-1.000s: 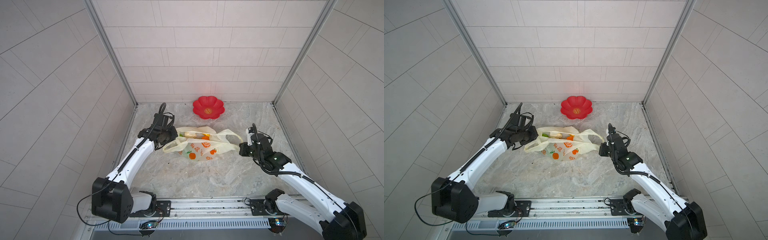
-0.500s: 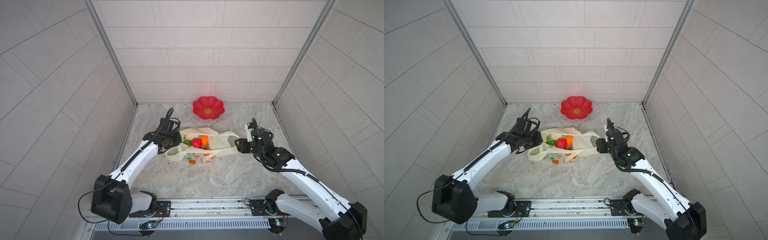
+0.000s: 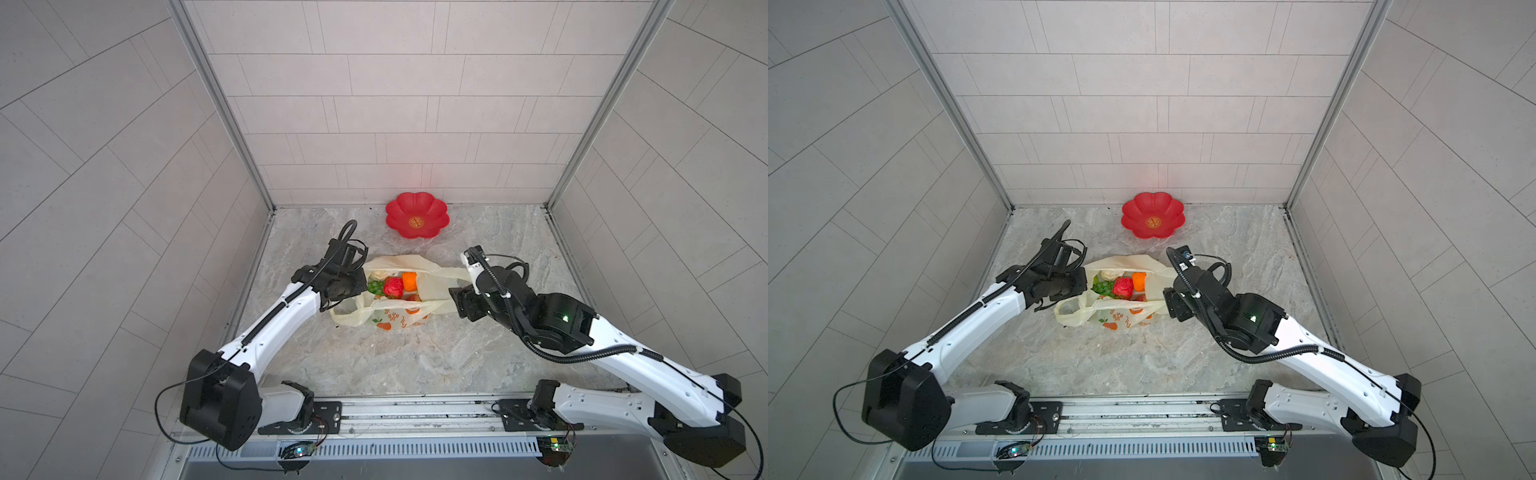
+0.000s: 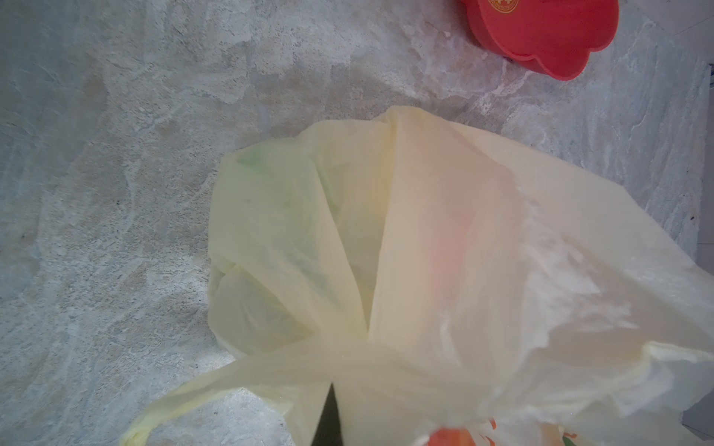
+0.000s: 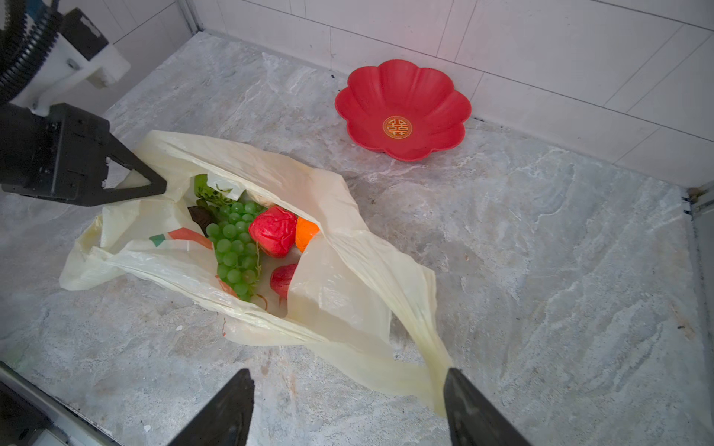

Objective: Take fruits out of the plastic bag
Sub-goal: Spread open the plastic bag at the center of the table.

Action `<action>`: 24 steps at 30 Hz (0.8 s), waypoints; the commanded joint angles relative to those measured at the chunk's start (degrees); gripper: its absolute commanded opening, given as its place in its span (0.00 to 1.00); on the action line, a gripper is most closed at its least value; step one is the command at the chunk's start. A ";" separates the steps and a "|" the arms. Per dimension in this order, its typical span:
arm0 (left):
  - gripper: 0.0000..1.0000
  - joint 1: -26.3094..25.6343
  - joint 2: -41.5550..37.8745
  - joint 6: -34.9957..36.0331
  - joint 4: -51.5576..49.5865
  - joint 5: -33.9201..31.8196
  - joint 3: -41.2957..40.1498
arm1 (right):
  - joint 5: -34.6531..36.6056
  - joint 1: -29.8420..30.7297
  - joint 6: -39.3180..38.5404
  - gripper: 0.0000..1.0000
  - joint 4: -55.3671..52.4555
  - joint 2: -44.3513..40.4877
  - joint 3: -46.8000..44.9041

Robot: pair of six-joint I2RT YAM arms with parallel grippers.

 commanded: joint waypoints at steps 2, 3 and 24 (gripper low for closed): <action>0.03 -0.63 -1.87 1.15 -1.83 -1.89 1.57 | 0.58 0.31 2.98 0.75 3.38 8.05 -0.07; 0.03 -0.70 -2.02 1.29 -1.91 -2.02 1.44 | 0.90 0.21 3.21 0.74 3.70 10.05 0.66; 0.03 -0.75 -2.95 0.99 -0.26 -0.73 -0.95 | -7.15 -10.99 5.94 0.63 0.95 43.66 18.68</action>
